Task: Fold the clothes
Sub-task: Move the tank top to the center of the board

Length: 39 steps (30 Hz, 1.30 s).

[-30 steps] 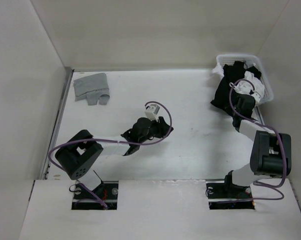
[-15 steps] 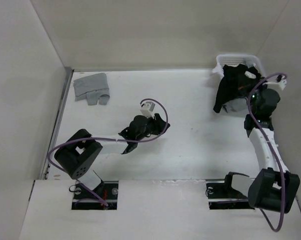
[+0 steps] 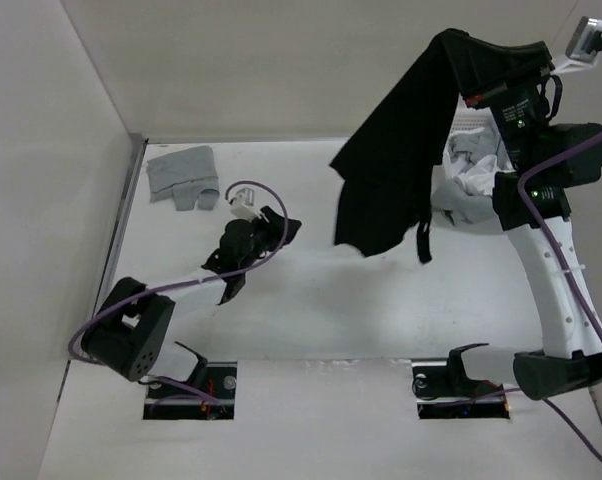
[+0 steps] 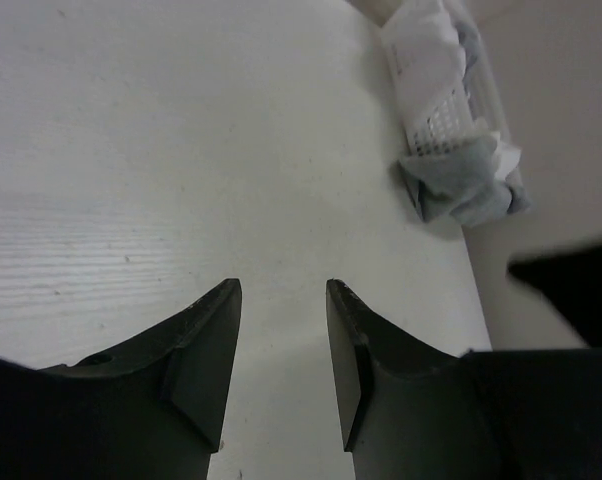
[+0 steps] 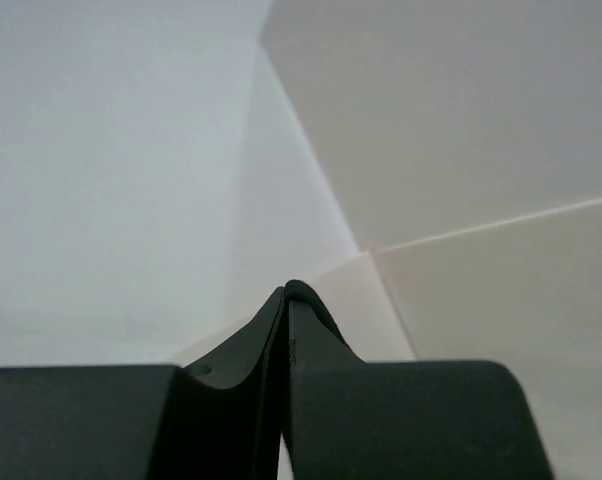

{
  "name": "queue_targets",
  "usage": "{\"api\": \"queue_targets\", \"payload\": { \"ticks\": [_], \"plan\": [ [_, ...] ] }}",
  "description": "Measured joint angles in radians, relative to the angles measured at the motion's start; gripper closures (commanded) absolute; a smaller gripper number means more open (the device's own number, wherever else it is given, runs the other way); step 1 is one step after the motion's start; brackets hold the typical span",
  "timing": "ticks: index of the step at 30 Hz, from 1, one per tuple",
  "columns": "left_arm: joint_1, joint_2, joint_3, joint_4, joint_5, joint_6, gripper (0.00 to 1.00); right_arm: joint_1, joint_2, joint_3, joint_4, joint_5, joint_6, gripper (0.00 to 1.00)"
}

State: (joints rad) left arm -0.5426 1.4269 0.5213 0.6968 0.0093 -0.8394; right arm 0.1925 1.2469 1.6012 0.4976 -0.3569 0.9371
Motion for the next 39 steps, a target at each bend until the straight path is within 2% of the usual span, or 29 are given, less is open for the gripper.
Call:
{"api": "queue_targets", "payload": {
  "ticks": [2, 5, 9, 13, 16, 19, 22, 25, 29, 33, 34, 35, 38, 39],
  "plan": [
    [0.058, -0.060, -0.019, -0.010, -0.003, -0.031, 0.61, 0.050, 0.038, 0.051, 0.021, -0.031, 0.018, 0.95],
    [0.161, -0.163, -0.063, -0.029, -0.013, -0.078, 0.61, 0.115, 0.053, 0.015, 0.051, -0.064, 0.030, 0.95],
    [0.306, -0.280, -0.122, -0.082, -0.016, -0.127, 0.60, 0.159, 0.119, -0.185, 0.161, -0.072, 0.066, 0.95],
    [0.443, -0.371, -0.164, -0.144, -0.030, -0.168, 0.60, 0.174, 0.372, -0.217, 0.197, -0.076, 0.144, 0.96],
    [0.464, -0.393, -0.167, -0.163, -0.031, -0.190, 0.60, 0.192, 0.533, -0.164, 0.180, -0.087, 0.195, 0.96],
    [0.462, -0.399, -0.167, -0.168, -0.030, -0.198, 0.60, 0.230, 0.617, -0.082, 0.130, -0.094, 0.216, 0.96],
    [0.457, -0.400, -0.167, -0.175, -0.029, -0.204, 0.60, 0.275, 0.598, -0.018, 0.110, -0.097, 0.206, 0.96],
    [0.456, -0.408, -0.167, -0.183, -0.028, -0.206, 0.60, 0.312, 0.492, -0.024, 0.094, -0.096, 0.158, 0.95],
    [0.456, -0.428, -0.166, -0.191, -0.028, -0.206, 0.61, 0.355, 0.207, -0.244, 0.119, -0.063, 0.088, 0.95],
    [0.453, -0.434, -0.166, -0.194, -0.028, -0.205, 0.61, 0.393, -0.036, -0.612, 0.204, 0.064, 0.036, 0.93],
    [0.448, -0.432, -0.166, -0.193, -0.032, -0.203, 0.61, 0.398, -0.083, -0.759, 0.236, 0.128, 0.026, 0.90],
    [0.444, -0.431, -0.166, -0.194, -0.031, -0.201, 0.61, 0.398, -0.094, -0.828, 0.229, 0.155, 0.023, 0.87],
    [0.409, -0.386, -0.166, -0.188, -0.039, -0.183, 0.61, 0.366, 0.006, -1.070, 0.106, 0.280, 0.026, 0.61],
    [0.389, -0.353, -0.166, -0.183, -0.043, -0.173, 0.61, 0.358, 0.024, -1.094, 0.080, 0.293, 0.029, 0.57]
  ]
}}
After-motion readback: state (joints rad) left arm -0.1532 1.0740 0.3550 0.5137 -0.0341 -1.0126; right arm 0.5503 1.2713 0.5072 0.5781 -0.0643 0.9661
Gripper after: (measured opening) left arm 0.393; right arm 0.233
